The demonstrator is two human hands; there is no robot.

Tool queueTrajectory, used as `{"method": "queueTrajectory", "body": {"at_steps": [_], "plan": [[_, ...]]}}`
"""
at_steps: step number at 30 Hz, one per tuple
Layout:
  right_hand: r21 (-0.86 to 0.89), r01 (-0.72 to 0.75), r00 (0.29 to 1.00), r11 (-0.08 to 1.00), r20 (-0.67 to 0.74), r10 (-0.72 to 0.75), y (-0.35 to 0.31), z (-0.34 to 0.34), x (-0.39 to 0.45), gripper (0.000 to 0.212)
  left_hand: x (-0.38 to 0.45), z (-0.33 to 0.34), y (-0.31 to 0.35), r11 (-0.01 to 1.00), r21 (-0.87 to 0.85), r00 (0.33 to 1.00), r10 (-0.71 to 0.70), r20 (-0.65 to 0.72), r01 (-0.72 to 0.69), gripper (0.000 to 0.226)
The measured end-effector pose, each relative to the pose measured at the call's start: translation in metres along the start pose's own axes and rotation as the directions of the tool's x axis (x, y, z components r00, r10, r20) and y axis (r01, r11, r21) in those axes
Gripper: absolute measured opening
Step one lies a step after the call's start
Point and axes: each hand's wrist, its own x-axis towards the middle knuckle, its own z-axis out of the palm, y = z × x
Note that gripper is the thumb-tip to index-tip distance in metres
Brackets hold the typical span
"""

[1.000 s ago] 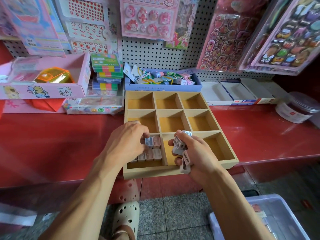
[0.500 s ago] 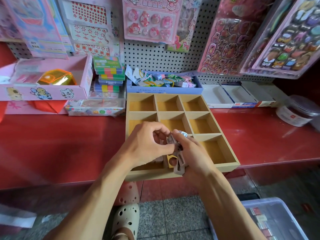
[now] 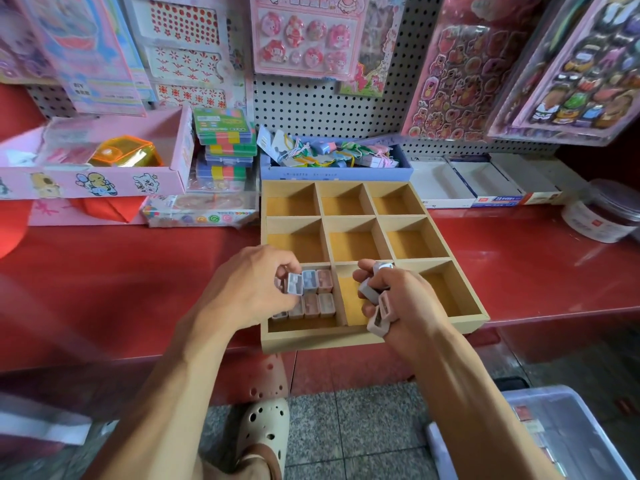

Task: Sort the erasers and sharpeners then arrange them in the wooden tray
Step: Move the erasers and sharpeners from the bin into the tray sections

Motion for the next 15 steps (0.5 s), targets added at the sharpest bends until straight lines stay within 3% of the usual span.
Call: {"method": "queueTrajectory", "body": {"at_steps": [8,15], "plan": [[-0.061,0.010,1.000,0.998,-0.014,-0.011,-0.0012,0.0018,-0.0030,0.030,0.0040,0.0057,0.0062,0.994,0.108,1.000,0.016,-0.014,-0.015,0.035],[-0.075,0.015,1.000,0.997,0.004,-0.015,-0.0017,0.0000,-0.0036,0.028,0.0021,0.0017,0.0024,0.998,0.063,1.000,0.006,0.000,-0.006,0.032]]}}
